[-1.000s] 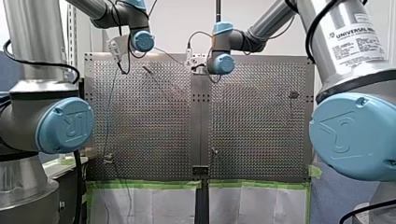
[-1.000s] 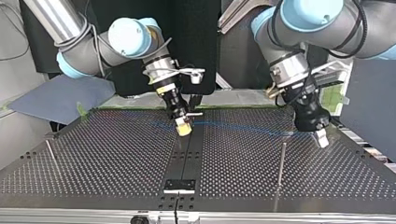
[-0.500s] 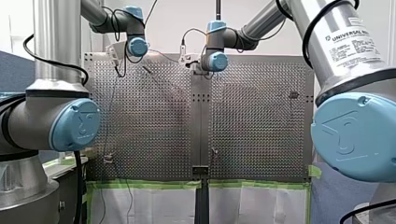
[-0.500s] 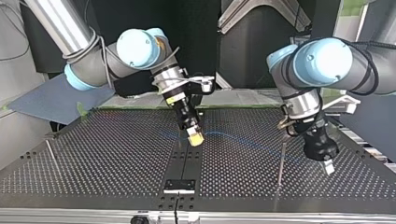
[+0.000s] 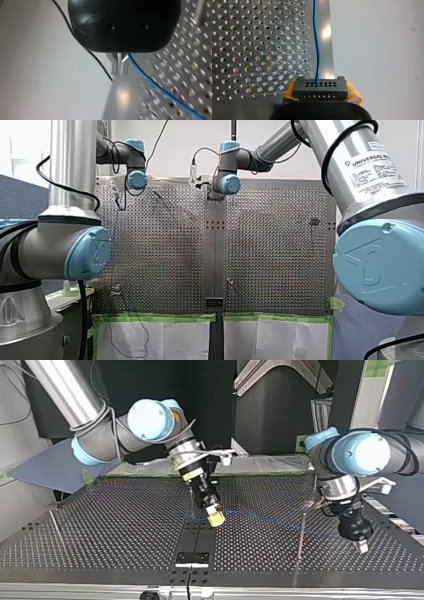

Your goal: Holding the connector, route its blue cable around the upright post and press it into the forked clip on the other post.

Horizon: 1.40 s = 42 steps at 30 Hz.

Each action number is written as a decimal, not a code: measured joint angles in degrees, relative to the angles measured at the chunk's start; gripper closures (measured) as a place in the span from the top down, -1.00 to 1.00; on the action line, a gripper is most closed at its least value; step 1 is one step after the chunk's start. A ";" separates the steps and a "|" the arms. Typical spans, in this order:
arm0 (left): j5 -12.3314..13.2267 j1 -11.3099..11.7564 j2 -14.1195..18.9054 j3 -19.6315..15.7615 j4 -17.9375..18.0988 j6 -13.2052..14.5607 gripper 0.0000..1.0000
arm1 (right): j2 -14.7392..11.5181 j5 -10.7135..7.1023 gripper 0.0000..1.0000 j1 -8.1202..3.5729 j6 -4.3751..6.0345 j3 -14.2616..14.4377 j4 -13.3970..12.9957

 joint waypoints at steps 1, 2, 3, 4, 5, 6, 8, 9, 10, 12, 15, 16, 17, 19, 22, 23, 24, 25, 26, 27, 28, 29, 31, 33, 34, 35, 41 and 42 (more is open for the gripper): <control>0.53 0.52 -0.30 0.05 0.06 -0.20 -0.80 | 0.10 0.02 -1.00 0.00 0.00 0.00 -0.01; 1.06 1.00 -0.52 0.09 0.14 -0.39 -0.80 | 0.27 0.08 -1.00 0.02 -0.01 -0.01 -0.01; 1.78 1.51 -0.74 0.12 0.31 -0.64 -0.80 | 0.43 0.14 -1.00 0.03 0.00 -0.01 -0.02; 2.31 1.81 -0.91 0.15 0.46 -0.84 -0.80 | 0.62 0.20 -1.00 0.04 -0.01 -0.02 -0.04; 2.81 2.04 -1.08 0.19 0.60 -1.02 -0.80 | 0.92 0.27 -1.00 0.05 -0.02 -0.02 -0.06; 3.45 2.29 -1.32 0.27 0.74 -1.20 -0.80 | 1.15 0.32 -1.00 0.06 -0.04 -0.03 -0.09; 4.36 2.53 -1.83 0.38 0.81 -1.39 -0.80 | 1.70 0.41 -1.00 0.07 -0.09 -0.03 -0.16; 4.98 2.61 -2.32 0.44 0.77 -1.47 -0.80 | 1.93 0.44 -1.00 0.07 -0.11 -0.03 -0.20; 5.44 2.60 -2.77 0.47 0.72 -1.50 -0.80 | 2.16 0.47 -1.00 0.08 -0.12 -0.03 -0.25; 6.29 2.44 -3.86 0.49 0.60 -1.53 -0.80 | 2.71 0.57 -1.00 0.08 -0.16 -0.03 -0.32; 6.88 2.13 -5.22 0.50 0.46 -1.55 -0.80 | 3.37 0.89 -1.00 0.09 -0.13 -0.03 -0.41; 6.93 2.06 -5.57 0.49 0.38 -1.56 -0.80 | 3.55 1.12 -1.00 0.09 -0.13 -0.03 -0.43; 6.96 2.02 -5.86 0.48 0.27 -1.56 -0.80 | 3.76 1.51 -1.00 0.09 -0.13 -0.03 -0.44; 6.98 1.95 -6.32 0.30 0.13 -1.54 -0.80 | 4.05 2.01 -1.00 0.09 -0.13 -0.04 -0.46; 6.98 1.93 -6.58 -0.08 0.07 -1.51 -0.80 | 4.55 2.49 -1.00 0.09 -0.18 -0.03 -0.47; 6.98 1.93 -6.62 -0.23 0.15 -1.50 -0.80 | 4.79 2.67 -1.00 0.09 -0.22 -0.03 -0.47; 6.98 1.92 -6.65 -0.47 0.33 -1.49 -0.80 | 4.99 2.83 -1.00 0.09 -0.25 -0.03 -0.47; 6.99 1.92 -6.66 -0.67 0.47 -1.47 -0.80 | 5.22 3.01 -1.00 0.09 -0.28 -0.04 -0.47; 7.01 1.91 -6.69 -0.86 0.59 -1.45 -0.76 | 5.55 3.24 -1.00 0.09 -0.33 -0.03 -0.45; 7.04 1.88 -6.71 -1.13 0.73 -1.42 -0.76 | 5.80 3.39 -1.00 0.09 -0.36 -0.03 -0.41; 7.06 1.84 -6.73 -1.29 0.87 -1.39 -0.76 | 6.07 3.51 -1.00 0.09 -0.39 -0.03 -0.39; 7.11 1.79 -6.79 -1.41 1.00 -1.37 -0.76 | 6.45 3.62 -1.00 0.09 -0.43 -0.03 -0.35; 7.44 1.61 -7.22 -1.52 1.13 -1.29 -0.76 | 7.04 3.72 -1.00 0.09 -0.51 -0.04 -0.31; 8.12 1.40 -7.99 -1.51 1.03 -1.06 -0.76 | 7.68 3.77 -1.00 0.06 -0.57 -0.03 -0.24; 8.40 1.27 -8.39 -1.51 0.93 -0.87 -0.76 | 7.91 3.79 -1.00 0.06 -0.59 -0.03 -0.18; 8.61 1.12 -8.80 -1.51 0.82 -0.69 -0.76 | 8.18 3.80 -1.00 0.05 -0.60 -0.03 -0.06; 8.99 0.23 -9.88 -1.50 0.54 -0.14 -0.51 | 8.95 3.96 -1.00 -0.06 -0.61 -0.03 1.05; 9.03 0.07 -9.92 -1.50 0.53 -0.12 -0.51 | 8.99 3.97 -1.00 -0.06 -0.61 -0.03 1.12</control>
